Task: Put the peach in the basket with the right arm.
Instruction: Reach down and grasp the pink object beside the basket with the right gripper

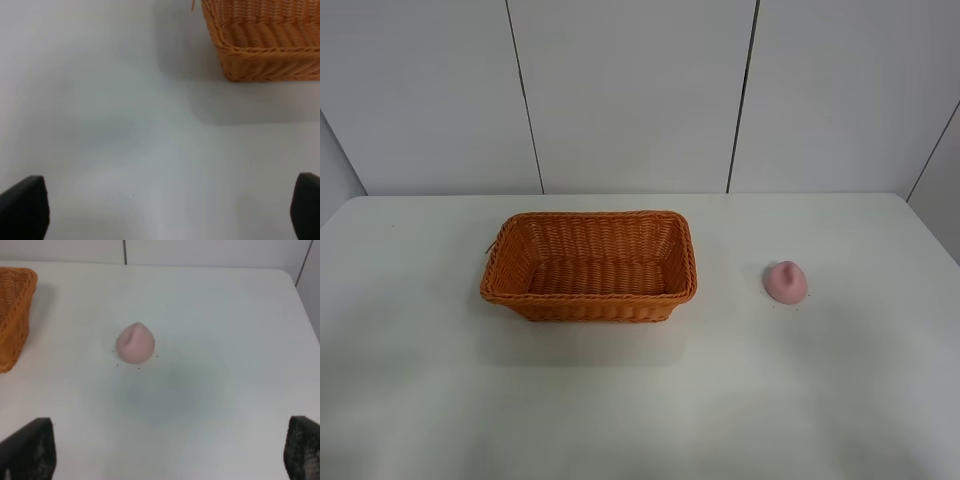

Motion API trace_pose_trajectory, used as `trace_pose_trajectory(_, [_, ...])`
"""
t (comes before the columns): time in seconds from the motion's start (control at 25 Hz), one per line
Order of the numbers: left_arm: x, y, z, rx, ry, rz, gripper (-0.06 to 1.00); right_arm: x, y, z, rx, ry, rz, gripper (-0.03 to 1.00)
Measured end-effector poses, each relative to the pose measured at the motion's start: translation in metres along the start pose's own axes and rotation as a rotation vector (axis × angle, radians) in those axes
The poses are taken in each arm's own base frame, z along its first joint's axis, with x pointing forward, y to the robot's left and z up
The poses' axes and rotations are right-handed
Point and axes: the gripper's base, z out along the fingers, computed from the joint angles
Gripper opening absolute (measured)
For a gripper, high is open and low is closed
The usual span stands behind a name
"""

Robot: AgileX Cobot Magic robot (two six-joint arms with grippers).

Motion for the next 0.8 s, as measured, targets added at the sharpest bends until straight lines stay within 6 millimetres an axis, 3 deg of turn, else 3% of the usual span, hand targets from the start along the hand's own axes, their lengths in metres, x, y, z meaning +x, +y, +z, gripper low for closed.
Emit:
trace_pose_trajectory(0.48, [0.000,0.000,0.000,0.000,0.000,0.000,0.99,-0.002,0.000,0.002,0.000,0.015,0.000,0.70])
trace_pose_trajectory(0.6, [0.000,0.000,0.000,0.000,0.000,0.000,0.99,-0.013,0.000,0.016,0.004,0.119,0.001,0.70])
trace_pose_trajectory(0.8, [0.000,0.000,0.000,0.000,0.000,0.000,0.99,-0.051,0.001,0.066,0.011,0.355,0.003,0.70])
